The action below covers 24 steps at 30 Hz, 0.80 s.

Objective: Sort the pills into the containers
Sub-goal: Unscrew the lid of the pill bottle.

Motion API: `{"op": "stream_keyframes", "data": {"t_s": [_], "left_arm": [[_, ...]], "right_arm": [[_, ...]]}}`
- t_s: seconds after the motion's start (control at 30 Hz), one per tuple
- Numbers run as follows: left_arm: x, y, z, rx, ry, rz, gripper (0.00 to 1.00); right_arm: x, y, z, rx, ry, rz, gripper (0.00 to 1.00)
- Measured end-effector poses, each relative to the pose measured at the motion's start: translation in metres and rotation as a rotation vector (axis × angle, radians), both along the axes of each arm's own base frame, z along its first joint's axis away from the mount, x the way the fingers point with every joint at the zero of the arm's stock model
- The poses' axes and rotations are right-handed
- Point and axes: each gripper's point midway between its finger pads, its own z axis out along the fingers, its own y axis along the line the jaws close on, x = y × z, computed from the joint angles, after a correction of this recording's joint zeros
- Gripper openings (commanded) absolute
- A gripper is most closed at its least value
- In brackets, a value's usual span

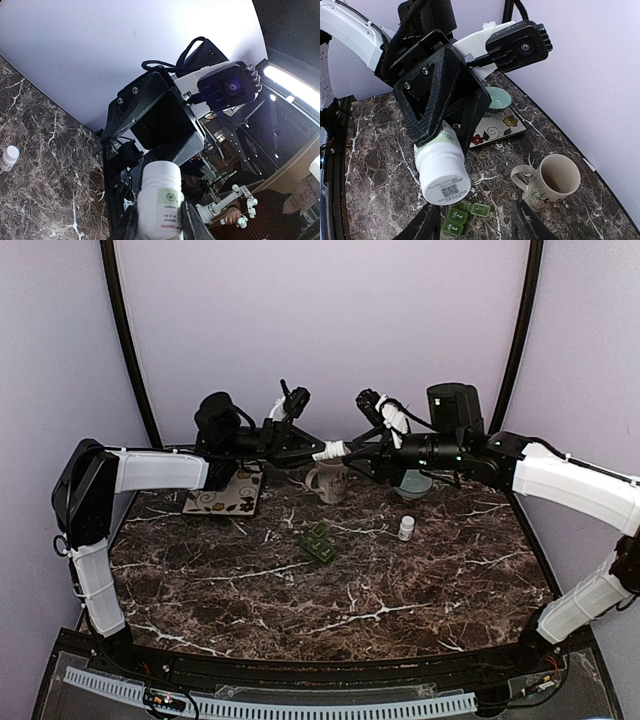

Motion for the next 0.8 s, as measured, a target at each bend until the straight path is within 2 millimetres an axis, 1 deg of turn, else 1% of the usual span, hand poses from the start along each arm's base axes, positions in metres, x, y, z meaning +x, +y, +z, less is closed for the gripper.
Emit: {"op": "stream_keyframes", "data": {"t_s": [0.27,0.53,0.67,0.8], "left_arm": [[0.0,0.0,-0.001,-0.004,-0.019,0.003,0.03],[0.001,0.0,-0.003,-0.003,-0.031,0.004,0.03],[0.001,-0.001,-0.004,-0.001,-0.03,0.004,0.03],[0.001,-0.001,-0.004,-0.002,-0.036,0.005,0.03]], "right_arm": [[-0.001,-0.002,-0.001,0.012,0.029,-0.012,0.49],[-0.017,-0.016,-0.003,0.046,0.078,-0.023,0.49],[-0.025,-0.024,-0.011,0.066,0.131,-0.044,0.5],[-0.023,-0.025,-0.01,0.1,0.214,-0.082,0.48]]}}
